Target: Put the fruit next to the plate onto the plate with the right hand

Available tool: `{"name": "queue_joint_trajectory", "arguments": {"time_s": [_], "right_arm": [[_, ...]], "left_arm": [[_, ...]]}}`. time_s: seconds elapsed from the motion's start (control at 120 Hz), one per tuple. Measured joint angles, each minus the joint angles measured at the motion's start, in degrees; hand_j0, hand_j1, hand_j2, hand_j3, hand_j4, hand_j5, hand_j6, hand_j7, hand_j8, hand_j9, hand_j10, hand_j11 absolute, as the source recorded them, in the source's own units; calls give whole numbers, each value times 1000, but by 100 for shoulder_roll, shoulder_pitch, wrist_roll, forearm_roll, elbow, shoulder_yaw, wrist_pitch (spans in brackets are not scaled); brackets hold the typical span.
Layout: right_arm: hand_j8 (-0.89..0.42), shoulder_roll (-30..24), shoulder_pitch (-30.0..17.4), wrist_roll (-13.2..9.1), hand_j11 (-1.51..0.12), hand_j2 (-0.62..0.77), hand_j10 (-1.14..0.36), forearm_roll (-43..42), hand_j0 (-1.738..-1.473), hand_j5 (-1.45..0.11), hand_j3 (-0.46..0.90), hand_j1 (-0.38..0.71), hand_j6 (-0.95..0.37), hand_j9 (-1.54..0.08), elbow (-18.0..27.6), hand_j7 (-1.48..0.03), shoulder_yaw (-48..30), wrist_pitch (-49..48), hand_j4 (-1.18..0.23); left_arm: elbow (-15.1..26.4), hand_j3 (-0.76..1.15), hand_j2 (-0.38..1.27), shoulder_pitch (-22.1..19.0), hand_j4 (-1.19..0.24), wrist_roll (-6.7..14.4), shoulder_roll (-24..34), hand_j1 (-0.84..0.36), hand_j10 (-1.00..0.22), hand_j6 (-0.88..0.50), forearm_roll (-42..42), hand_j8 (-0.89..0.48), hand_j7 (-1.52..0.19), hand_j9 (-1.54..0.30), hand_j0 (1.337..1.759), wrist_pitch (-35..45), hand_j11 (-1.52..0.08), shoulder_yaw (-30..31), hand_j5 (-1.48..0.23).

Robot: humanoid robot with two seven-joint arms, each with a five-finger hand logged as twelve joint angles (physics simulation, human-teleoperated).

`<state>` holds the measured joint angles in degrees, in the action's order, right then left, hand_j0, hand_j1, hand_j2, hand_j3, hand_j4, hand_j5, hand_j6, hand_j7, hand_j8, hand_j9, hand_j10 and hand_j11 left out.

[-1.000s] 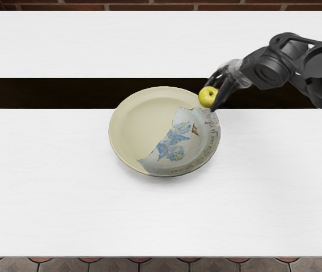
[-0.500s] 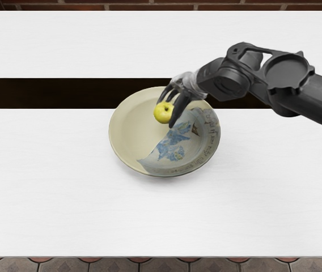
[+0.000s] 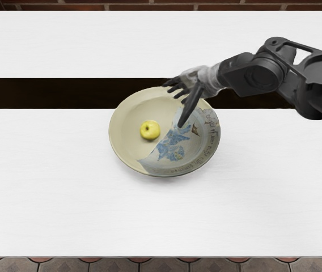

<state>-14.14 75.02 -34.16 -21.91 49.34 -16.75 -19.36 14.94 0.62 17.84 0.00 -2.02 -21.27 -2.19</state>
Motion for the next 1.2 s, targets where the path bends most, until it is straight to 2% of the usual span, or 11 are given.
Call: {"name": "queue_joint_trajectory", "arguments": {"time_s": [0.183, 0.258, 0.383, 0.475, 0.675, 0.975, 1.2], "right_arm": [[-51, -1103, -787, 806, -72, 3, -55, -6, -1658, -72, 0, -295, -47, -72, 394, -71, -1063, -1231, -52], [-46, -1410, -941, 1166, -63, 0, -48, -7, -1658, -63, 0, -300, -43, -63, 432, -63, -1320, -1402, -46], [-40, -1962, -1303, 1942, -54, -3, -41, -14, -1658, -54, 0, -304, -39, -54, 448, -54, -1493, -1516, -41], [-40, -2169, -1602, 2244, -52, -4, -40, -20, -1658, -52, 0, -304, -39, -52, 447, -52, -1536, -1544, -40], [-40, -2553, -2133, 2429, -52, -6, -40, -29, -1658, -52, 0, -303, -40, -52, 424, -52, -1568, -1562, -40], [-41, -2848, -2735, 2457, -53, -6, -41, -31, -1658, -53, 0, -301, -42, -53, 192, -53, -1825, -1565, -42], [-42, -2843, -2893, 2458, -54, -6, -42, -28, -1658, -54, 0, -301, -42, -54, 167, -54, -1917, -1565, -42]], "left_arm": [[0, 0, 0, 0, 0, 0, 0, 349, 0, 1, 0, 1, 0, 0, 1658, 0, 0, -1, 0], [0, 0, 0, 0, 0, 0, 0, 349, 0, 1, 0, 1, 0, 0, 1658, 0, 0, -1, 0], [0, 0, 0, 0, 0, 0, 0, 349, 0, 1, 0, 1, 0, 0, 1658, 0, 0, -1, 0], [0, 0, 0, 0, 0, 0, 0, 349, 0, 1, 0, 1, 0, 0, 1658, -1, 0, 0, 0], [0, 0, 0, 0, 0, 0, 0, 349, 0, 1, 1, 1, 0, 0, 1658, -2, 0, -1, 0], [0, 0, 0, 0, 0, 0, 0, 349, 0, 1, 1, 1, 0, 0, 1658, -1, 0, -2, 0], [10, 0, 0, 138, 0, -1, 0, 349, 0, 1, -7, 1, 0, 0, 1658, -4, 0, -8, 0]]}}
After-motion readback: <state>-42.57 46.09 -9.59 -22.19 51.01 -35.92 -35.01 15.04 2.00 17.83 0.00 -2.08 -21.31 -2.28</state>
